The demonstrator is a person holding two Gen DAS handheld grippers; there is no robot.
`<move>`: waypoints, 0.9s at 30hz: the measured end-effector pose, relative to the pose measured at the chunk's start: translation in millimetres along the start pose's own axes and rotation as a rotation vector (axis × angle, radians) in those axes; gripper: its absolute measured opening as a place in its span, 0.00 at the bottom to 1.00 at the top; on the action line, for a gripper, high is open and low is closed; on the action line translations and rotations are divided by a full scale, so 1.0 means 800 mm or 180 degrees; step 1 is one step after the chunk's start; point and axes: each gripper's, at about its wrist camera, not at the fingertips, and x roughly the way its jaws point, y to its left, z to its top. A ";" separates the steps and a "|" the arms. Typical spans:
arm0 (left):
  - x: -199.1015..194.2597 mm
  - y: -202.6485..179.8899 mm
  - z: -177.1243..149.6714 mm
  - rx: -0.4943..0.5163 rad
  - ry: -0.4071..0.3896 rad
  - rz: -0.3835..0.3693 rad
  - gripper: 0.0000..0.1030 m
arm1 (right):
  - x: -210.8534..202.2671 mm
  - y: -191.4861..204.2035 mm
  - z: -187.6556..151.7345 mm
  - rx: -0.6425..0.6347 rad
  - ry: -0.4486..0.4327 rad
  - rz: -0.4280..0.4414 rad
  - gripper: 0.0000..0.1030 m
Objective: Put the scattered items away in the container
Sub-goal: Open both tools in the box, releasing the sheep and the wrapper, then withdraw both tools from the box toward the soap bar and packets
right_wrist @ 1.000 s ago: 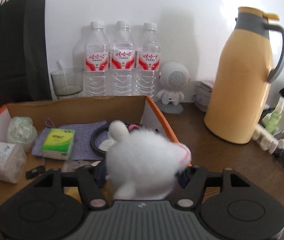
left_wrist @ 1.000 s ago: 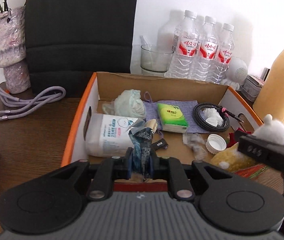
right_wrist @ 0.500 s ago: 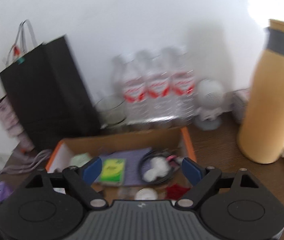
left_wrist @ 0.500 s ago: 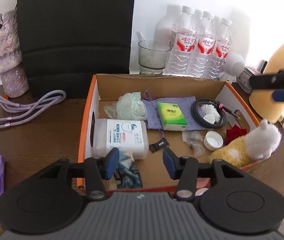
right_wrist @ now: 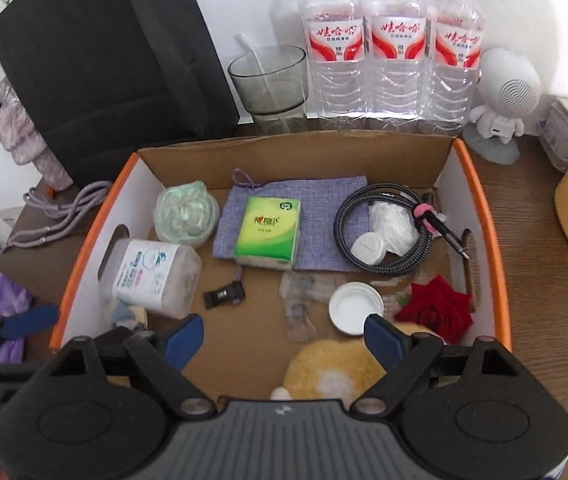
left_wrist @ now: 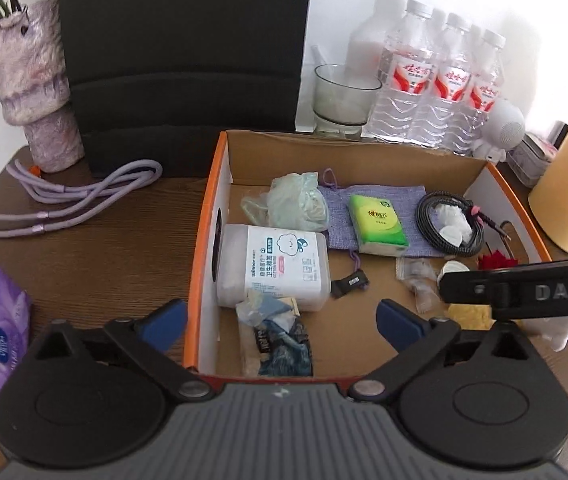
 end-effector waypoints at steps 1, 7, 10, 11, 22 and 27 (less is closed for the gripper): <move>-0.004 -0.003 -0.002 0.0041 -0.0014 0.0039 1.00 | -0.005 0.002 -0.004 -0.0030 -0.0038 -0.0002 0.84; -0.050 -0.004 -0.024 -0.0022 -0.0500 0.0147 1.00 | -0.065 0.008 -0.047 -0.0249 -0.0507 -0.0052 0.85; -0.076 -0.008 -0.053 0.0021 -0.1001 0.0151 1.00 | -0.092 0.005 -0.084 -0.0339 -0.0816 -0.0120 0.88; -0.085 -0.012 -0.066 0.0078 -0.1174 0.0166 1.00 | -0.099 0.002 -0.098 -0.0353 -0.0943 -0.0072 0.88; -0.182 -0.035 -0.243 0.0183 -0.2262 0.0282 1.00 | -0.159 0.003 -0.299 -0.0382 -0.2187 -0.0054 0.88; -0.207 -0.033 -0.351 0.0148 -0.2041 0.0114 1.00 | -0.176 0.013 -0.394 -0.0603 -0.2103 -0.0071 0.88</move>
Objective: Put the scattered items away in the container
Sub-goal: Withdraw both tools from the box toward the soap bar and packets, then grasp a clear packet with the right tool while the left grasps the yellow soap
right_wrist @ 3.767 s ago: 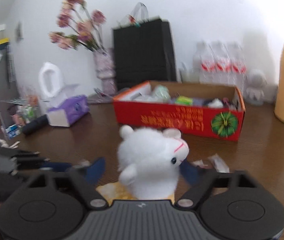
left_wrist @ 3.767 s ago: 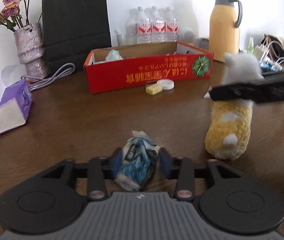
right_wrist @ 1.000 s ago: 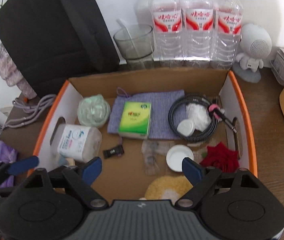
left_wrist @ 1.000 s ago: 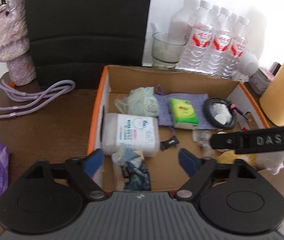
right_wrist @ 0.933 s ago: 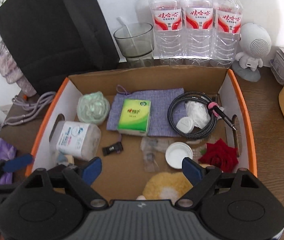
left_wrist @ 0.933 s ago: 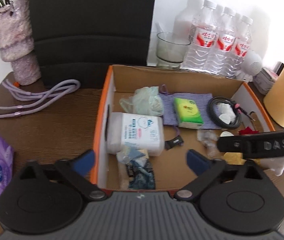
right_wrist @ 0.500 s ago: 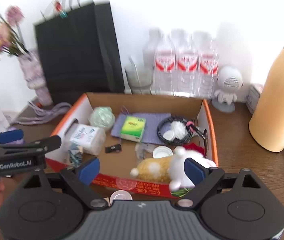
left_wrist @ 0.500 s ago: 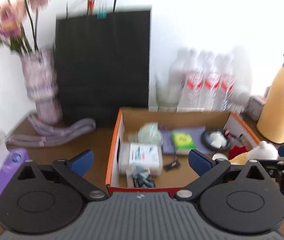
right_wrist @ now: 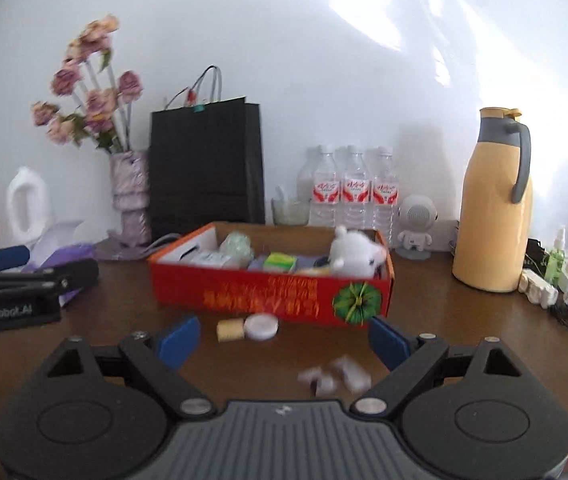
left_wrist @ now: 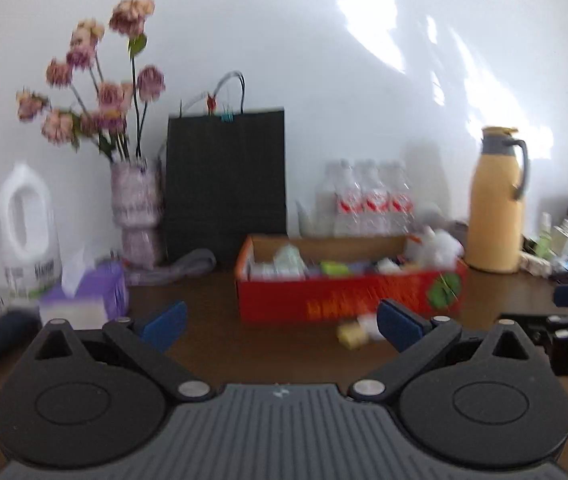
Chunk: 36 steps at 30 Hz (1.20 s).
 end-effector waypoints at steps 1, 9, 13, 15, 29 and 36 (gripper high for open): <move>-0.006 -0.001 -0.012 0.0006 0.0100 -0.0034 1.00 | -0.010 0.003 -0.012 0.0013 0.0046 0.0059 0.88; -0.001 -0.007 -0.023 0.0297 0.0214 -0.0252 1.00 | 0.006 0.005 -0.029 -0.0060 0.0390 0.0106 0.69; 0.044 -0.004 -0.005 0.0475 0.0292 -0.0277 1.00 | 0.069 -0.014 -0.007 0.0035 0.0447 0.0066 0.58; 0.068 0.000 0.003 0.0614 0.0326 -0.0407 0.99 | 0.102 -0.019 -0.002 -0.0097 0.0551 -0.0030 0.52; 0.257 -0.018 0.019 0.0869 0.1064 -0.1275 0.71 | 0.166 -0.045 -0.015 -0.0107 0.0932 0.0116 0.33; 0.295 -0.027 0.010 0.0810 0.1208 -0.1313 0.45 | 0.168 -0.045 -0.014 -0.0018 0.0921 0.0182 0.31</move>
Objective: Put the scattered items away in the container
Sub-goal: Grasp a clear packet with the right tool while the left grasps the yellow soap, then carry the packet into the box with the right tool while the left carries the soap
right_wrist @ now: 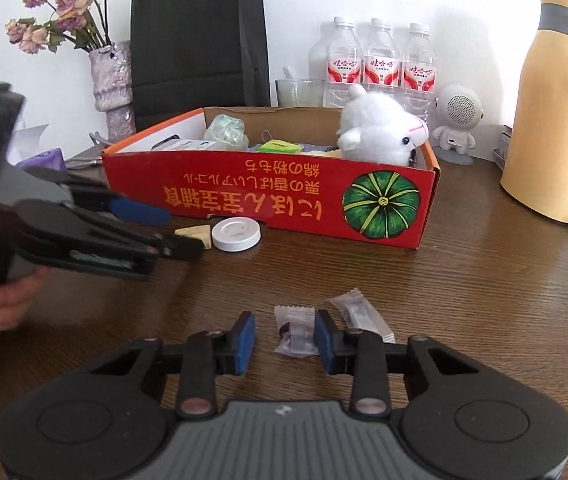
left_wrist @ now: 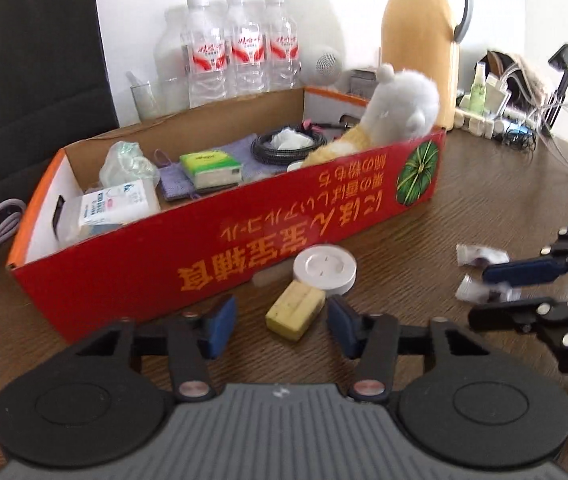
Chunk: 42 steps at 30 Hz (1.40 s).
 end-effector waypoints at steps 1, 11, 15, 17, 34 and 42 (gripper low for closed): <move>0.000 0.000 0.000 0.0001 -0.0002 -0.0012 0.38 | 0.000 0.000 0.000 0.0003 -0.0005 0.0004 0.31; -0.060 -0.029 -0.025 -0.0465 -0.0107 0.0646 0.21 | -0.006 0.008 -0.005 -0.0023 -0.0033 -0.0185 0.16; -0.120 -0.046 -0.041 -0.0729 -0.0379 0.0983 0.21 | -0.030 0.024 -0.012 -0.0012 -0.0177 -0.0134 0.16; -0.148 -0.056 -0.050 -0.0812 -0.0528 0.1119 0.21 | -0.051 0.036 -0.015 -0.0024 -0.0336 -0.0141 0.16; -0.255 -0.150 -0.073 -0.0837 -0.1413 0.1536 0.21 | -0.188 0.072 -0.033 0.0084 -0.1555 -0.0221 0.16; -0.225 -0.073 0.068 -0.0489 -0.1519 0.1446 0.21 | -0.193 0.040 0.095 -0.0145 -0.1646 -0.0262 0.16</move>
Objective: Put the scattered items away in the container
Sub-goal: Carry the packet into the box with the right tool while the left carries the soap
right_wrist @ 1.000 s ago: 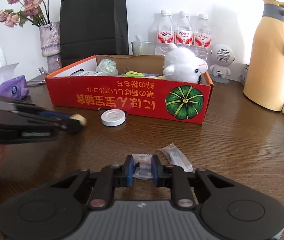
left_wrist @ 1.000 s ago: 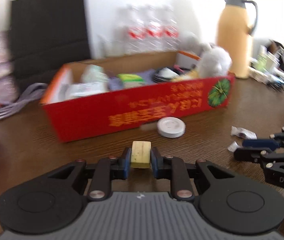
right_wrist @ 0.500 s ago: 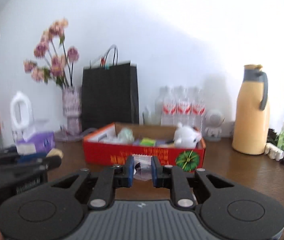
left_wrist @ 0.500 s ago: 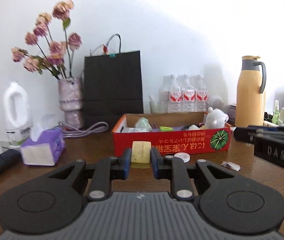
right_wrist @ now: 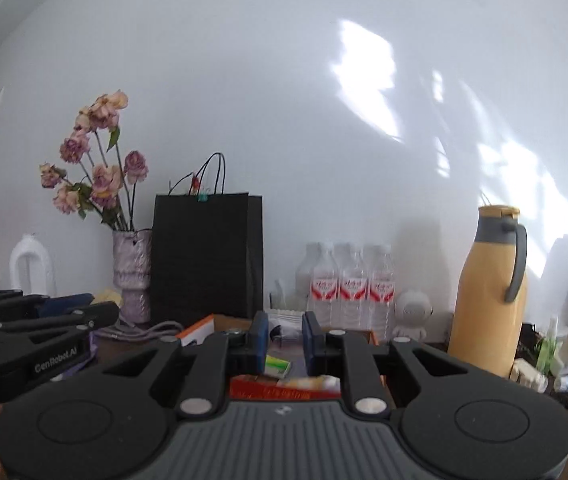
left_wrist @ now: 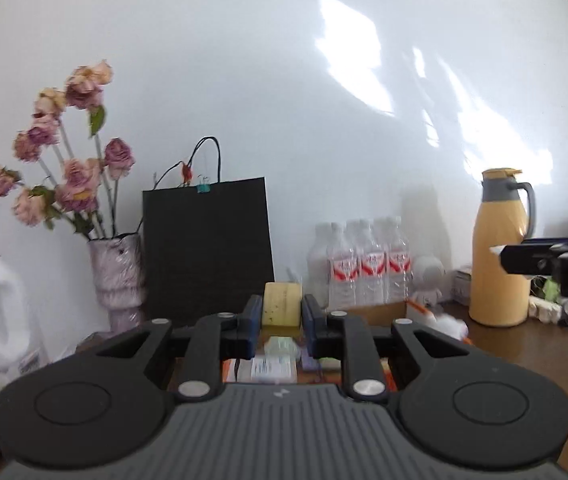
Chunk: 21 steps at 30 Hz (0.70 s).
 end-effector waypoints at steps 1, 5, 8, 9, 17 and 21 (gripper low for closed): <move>0.029 0.004 0.015 -0.0059 0.0118 -0.0065 0.21 | 0.019 -0.012 0.021 0.0056 0.0043 0.0048 0.16; 0.161 0.011 0.053 -0.0191 0.0867 -0.0384 0.21 | 0.131 -0.048 0.083 0.0041 0.0476 0.0298 0.16; 0.254 0.009 0.048 -0.0267 0.1445 -0.0471 0.21 | 0.243 -0.063 0.093 0.0007 0.1136 0.0391 0.16; 0.281 0.009 0.041 -0.0298 0.1619 -0.0498 0.21 | 0.281 -0.071 0.089 0.0067 0.1395 0.0438 0.16; 0.427 0.003 -0.029 -0.0502 0.2336 -0.0464 0.21 | 0.478 -0.111 -0.024 0.0229 0.2844 0.0251 0.16; 0.453 -0.002 -0.049 -0.0521 0.2467 -0.0472 0.24 | 0.511 -0.119 -0.057 0.0346 0.3050 0.0254 0.16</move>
